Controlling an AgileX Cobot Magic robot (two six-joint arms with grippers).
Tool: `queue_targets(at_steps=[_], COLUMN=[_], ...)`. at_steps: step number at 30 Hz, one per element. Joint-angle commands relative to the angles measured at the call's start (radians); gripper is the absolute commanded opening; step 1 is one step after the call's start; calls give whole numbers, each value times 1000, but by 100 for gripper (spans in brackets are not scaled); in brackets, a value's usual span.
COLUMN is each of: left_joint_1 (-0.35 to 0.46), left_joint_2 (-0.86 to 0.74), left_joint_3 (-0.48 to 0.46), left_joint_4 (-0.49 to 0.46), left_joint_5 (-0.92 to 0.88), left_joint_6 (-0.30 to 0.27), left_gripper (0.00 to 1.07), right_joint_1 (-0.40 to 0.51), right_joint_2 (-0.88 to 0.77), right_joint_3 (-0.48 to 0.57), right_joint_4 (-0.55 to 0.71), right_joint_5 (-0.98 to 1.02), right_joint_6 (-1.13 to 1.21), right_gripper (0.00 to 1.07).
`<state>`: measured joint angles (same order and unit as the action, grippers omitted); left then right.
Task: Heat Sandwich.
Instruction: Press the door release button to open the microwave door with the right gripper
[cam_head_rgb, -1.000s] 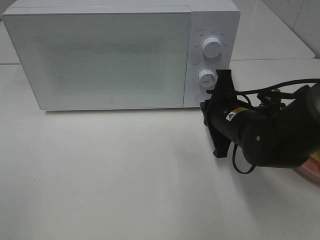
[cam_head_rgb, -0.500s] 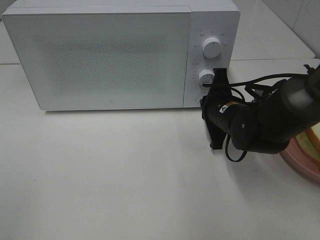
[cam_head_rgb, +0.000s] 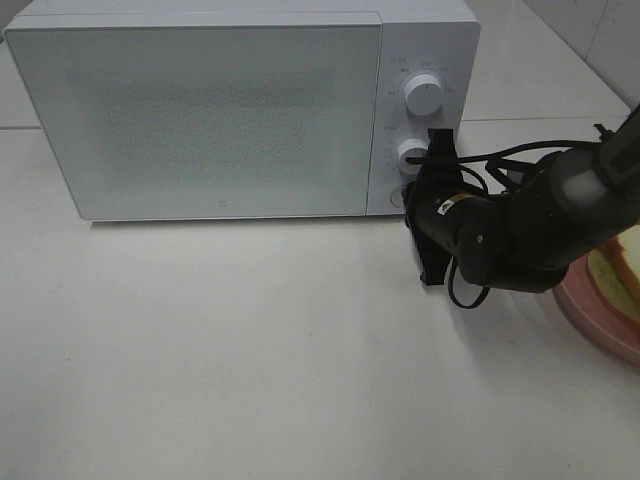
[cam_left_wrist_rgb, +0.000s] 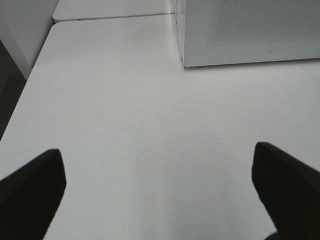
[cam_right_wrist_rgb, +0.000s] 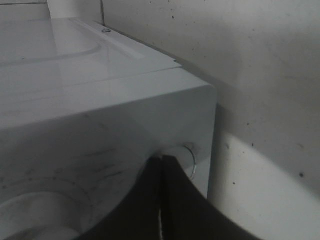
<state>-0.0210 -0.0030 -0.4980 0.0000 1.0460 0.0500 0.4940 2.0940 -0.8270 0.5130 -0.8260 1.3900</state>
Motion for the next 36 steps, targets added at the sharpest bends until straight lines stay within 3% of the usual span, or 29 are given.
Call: queue_targets(at_steps=[1, 20, 36], left_joint_1=[0, 0, 0], left_joint_2=[-26, -26, -26], left_joint_3=[5, 5, 5], left_joint_4=[0, 0, 0], left_joint_5=[-11, -11, -11], left_joint_6=[-4, -4, -4], left_gripper=[96, 96, 96], right_joint_1=[-7, -7, -30], right_joint_2=[18, 24, 77], right_joint_3=[-36, -47, -198], right_joint_4=[-25, 14, 61], right_joint_5=[-5, -204, -236], right_joint_6=[-14, -42, -110], right_gripper=[0, 0, 0])
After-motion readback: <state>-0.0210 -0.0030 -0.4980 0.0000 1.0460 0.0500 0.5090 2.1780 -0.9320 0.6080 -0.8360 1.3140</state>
